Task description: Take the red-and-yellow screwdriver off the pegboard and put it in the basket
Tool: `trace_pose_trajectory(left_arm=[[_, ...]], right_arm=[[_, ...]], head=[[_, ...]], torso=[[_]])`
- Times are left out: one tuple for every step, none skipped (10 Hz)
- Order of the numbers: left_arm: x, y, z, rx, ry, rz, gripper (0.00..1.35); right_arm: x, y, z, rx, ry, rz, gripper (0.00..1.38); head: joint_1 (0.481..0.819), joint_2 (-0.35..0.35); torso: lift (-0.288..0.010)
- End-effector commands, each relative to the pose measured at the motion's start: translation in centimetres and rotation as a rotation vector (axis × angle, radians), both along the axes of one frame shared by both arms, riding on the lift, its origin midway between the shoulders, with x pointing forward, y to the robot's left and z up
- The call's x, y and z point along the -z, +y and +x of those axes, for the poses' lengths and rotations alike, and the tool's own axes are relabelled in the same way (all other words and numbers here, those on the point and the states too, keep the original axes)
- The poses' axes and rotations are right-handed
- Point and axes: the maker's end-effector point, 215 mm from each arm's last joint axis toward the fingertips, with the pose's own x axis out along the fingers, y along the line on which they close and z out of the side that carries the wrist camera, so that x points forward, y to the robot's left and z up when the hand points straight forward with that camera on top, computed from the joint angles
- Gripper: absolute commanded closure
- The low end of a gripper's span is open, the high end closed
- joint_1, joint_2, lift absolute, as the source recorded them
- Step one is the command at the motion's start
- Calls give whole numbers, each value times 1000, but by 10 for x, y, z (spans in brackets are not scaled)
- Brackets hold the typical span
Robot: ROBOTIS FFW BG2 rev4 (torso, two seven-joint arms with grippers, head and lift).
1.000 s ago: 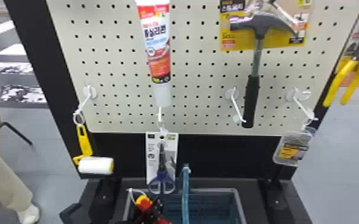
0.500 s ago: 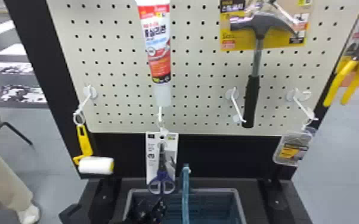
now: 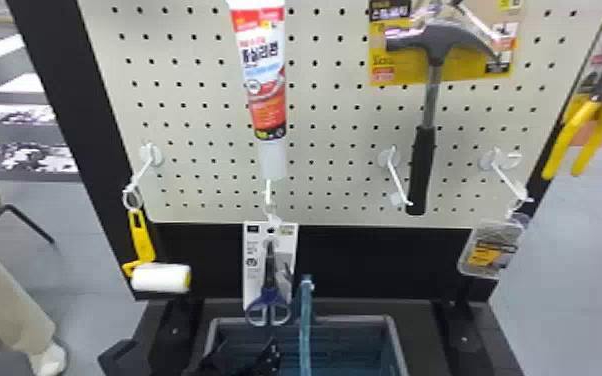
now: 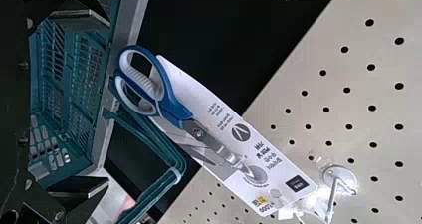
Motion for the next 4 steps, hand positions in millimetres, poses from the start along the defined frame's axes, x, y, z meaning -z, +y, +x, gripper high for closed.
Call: trace_pose_trajectory(left_arm=[[0, 0, 0, 0, 1, -1, 186], [0, 1, 0, -2, 2, -3, 186], [1, 0, 0, -1, 5, -6, 186], [1, 0, 0, 0, 8, -7, 186]], right_arm=[[0, 0, 0, 0, 0, 0, 498], [1, 0, -1, 0, 2, 0, 498], [1, 0, 0, 0, 0, 0, 498], [1, 0, 0, 0, 0, 0, 498]], head=[[549, 0], [549, 0], [549, 0], [549, 0]], torso=[[-100], [-100], [-100], [-100]])
